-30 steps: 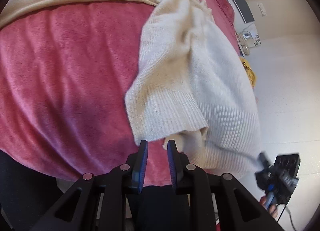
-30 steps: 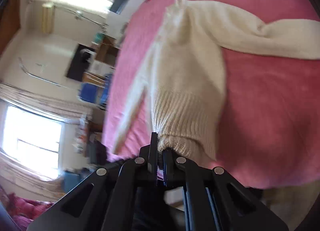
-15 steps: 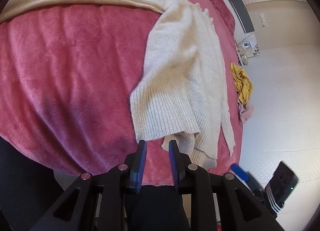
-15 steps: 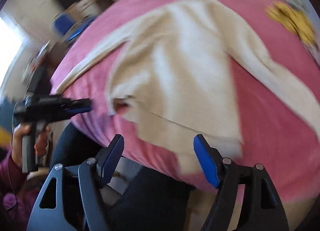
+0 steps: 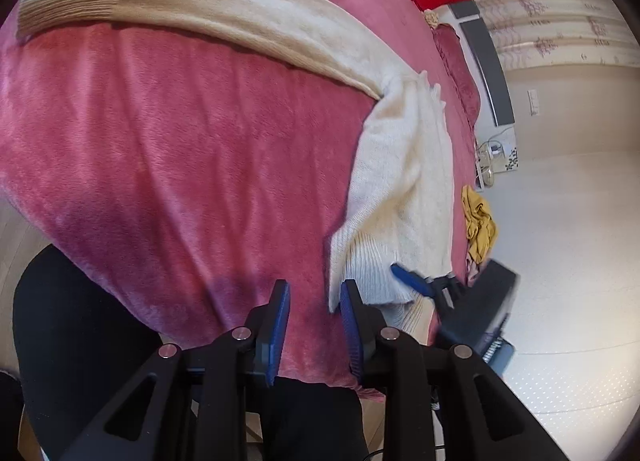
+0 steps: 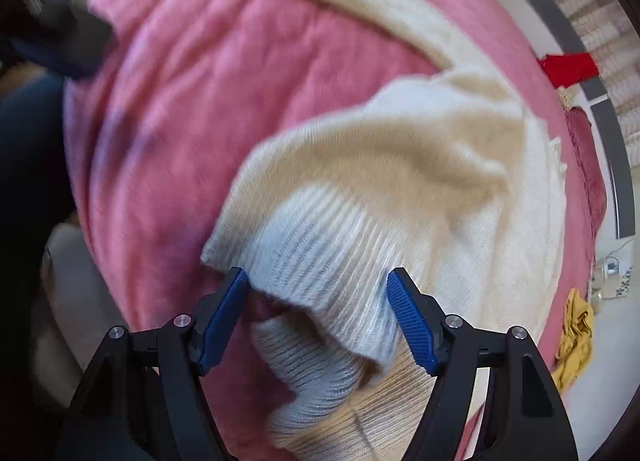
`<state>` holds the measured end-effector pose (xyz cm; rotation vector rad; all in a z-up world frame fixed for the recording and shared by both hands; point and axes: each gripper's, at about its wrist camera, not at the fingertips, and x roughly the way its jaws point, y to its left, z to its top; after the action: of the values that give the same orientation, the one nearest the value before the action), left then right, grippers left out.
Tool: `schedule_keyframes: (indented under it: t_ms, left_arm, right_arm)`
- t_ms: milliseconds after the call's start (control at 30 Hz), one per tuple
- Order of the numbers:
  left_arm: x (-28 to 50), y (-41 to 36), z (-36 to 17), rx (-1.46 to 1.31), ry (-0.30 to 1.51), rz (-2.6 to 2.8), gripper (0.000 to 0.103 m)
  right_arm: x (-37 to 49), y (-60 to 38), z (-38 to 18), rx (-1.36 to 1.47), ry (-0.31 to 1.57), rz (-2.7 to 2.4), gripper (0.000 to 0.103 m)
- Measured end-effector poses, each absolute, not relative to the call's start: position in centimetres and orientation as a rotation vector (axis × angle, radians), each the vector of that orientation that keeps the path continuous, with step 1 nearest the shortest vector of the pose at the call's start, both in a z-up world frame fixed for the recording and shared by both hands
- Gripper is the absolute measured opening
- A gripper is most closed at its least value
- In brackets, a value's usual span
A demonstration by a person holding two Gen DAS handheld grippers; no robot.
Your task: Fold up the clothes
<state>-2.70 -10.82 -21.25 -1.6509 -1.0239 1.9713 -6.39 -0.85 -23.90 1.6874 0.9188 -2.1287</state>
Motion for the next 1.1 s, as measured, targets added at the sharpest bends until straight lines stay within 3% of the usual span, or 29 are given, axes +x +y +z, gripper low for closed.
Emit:
schedule_keyframes:
  t_ms: [133, 167, 200, 300, 467, 533, 800, 867, 967, 1100]
  left_arm:
    - [-2.7, -11.5, -21.8, -1.644, -1.054, 1.963, 0.026]
    - [-2.6, -11.5, -21.9, -1.645, -1.059, 1.958, 0.026]
    - [-2.6, -11.6, -22.0, -1.645, -1.063, 1.956, 0.026]
    - [-2.6, -11.7, -21.8, -1.633, -1.082, 1.953, 0.026]
    - [-2.6, -12.2, -21.0, -1.6, -1.098, 1.978, 0.026]
    - [-2.7, -12.4, -20.7, -1.586, -1.104, 1.988, 0.026]
    - [-3.1, -13.9, -18.7, -1.509, -1.142, 2.05, 0.026]
    - [-3.6, -14.1, -17.8, -1.484, -1.129, 2.086, 0.026]
    - [-4.6, -14.3, -16.5, -1.45, -1.101, 2.136, 0.026]
    - [-7.5, -13.6, -15.1, -1.431, -0.977, 2.208, 0.026]
  right_arm:
    - [-7.3, 1.0, -24.6, 1.803, 0.714, -2.114, 0.074]
    - [-7.7, 1.6, -24.4, 1.82, 0.618, -2.115, 0.052]
    - [-8.0, 2.2, -24.2, 1.834, 0.521, -2.119, 0.018]
    - [-8.9, 4.5, -23.3, 1.85, 0.22, -2.159, 0.009]
    - [-10.1, 8.0, -21.9, 1.819, -0.317, -2.057, 0.01]
    - [-10.2, 7.9, -21.3, 1.8, -0.277, -2.071, 0.01]
    - [-10.2, 6.9, -18.0, 1.459, -0.794, -1.803, 0.01]
    - [-10.1, 5.0, -19.2, 1.506, -0.721, -1.809, 0.016]
    - [-9.9, 1.8, -22.9, 1.667, -0.635, -1.756, 0.053]
    - [-8.9, -0.6, -22.9, 1.671, -0.513, -1.75, 0.055]
